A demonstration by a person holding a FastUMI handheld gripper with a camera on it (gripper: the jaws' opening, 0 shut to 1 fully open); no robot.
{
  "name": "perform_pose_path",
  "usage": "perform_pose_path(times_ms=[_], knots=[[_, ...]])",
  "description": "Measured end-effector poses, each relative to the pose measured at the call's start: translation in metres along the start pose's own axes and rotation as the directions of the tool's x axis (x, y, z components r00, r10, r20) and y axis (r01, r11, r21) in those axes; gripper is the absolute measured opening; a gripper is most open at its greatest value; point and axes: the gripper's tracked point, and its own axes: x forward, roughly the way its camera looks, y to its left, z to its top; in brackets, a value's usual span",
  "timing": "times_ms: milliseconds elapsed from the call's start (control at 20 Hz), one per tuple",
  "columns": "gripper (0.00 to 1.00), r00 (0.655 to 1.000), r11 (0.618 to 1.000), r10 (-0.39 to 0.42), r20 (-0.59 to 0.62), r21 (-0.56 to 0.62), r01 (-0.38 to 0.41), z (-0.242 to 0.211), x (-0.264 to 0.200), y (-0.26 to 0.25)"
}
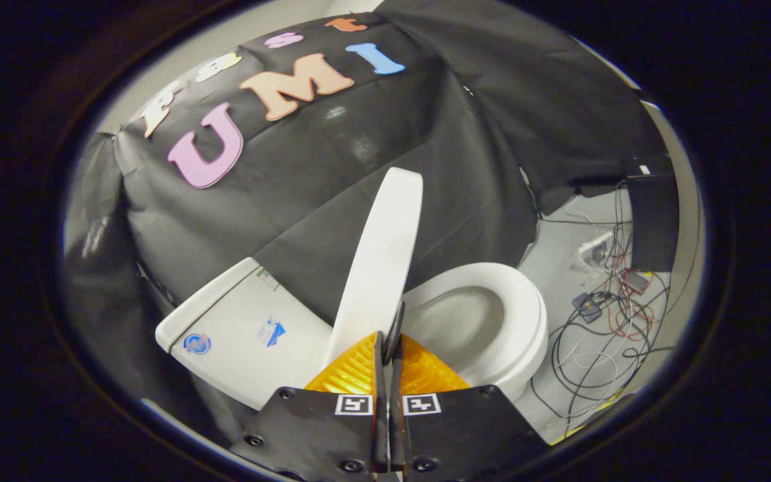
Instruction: Open the toilet lid.
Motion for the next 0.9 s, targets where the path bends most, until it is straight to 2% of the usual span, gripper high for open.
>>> perform_pose_path(times_ms=[200, 350, 550, 900], knots=[[0.02, 0.999, 0.991, 0.025, -0.024, -0.129, -0.027, 0.006, 0.001, 0.012], [0.02, 0.998, 0.985, 0.051, -0.022, -0.167, -0.054, 0.010, 0.002, 0.022], [0.02, 0.995, 0.956, 0.097, -0.029, -0.274, -0.101, 0.016, 0.002, 0.044], [0.02, 0.988, 0.926, 0.157, -0.006, -0.346, -0.150, 0.026, 0.000, 0.085]])
